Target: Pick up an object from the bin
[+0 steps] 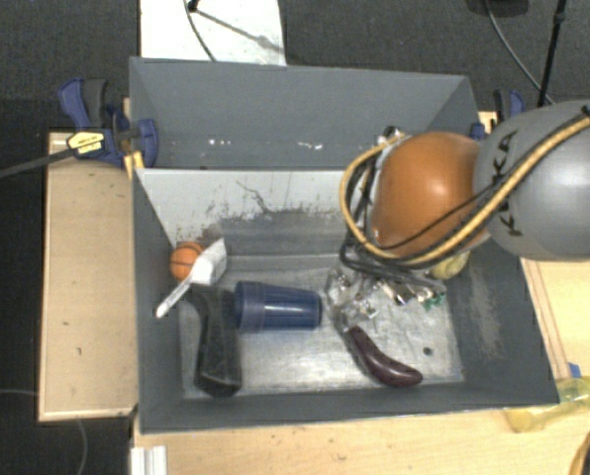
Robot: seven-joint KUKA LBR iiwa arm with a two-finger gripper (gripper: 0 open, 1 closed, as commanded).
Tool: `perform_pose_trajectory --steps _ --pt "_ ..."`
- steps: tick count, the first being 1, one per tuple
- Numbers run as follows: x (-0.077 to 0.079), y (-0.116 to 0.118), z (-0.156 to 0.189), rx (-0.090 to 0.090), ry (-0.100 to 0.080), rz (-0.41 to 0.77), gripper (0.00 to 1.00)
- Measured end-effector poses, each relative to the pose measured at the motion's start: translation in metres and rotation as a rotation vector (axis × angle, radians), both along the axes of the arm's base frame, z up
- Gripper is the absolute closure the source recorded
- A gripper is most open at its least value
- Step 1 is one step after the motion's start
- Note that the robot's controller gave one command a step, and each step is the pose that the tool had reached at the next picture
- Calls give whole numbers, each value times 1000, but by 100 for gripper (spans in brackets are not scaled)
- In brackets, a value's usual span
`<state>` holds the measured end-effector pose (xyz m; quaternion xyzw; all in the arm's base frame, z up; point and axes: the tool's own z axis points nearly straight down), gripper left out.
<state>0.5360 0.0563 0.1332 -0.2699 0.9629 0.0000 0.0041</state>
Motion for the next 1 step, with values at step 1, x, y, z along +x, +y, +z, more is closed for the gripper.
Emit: perform_pose_trajectory --steps 1 --pt "3 3 -3 1 3 -176 100"
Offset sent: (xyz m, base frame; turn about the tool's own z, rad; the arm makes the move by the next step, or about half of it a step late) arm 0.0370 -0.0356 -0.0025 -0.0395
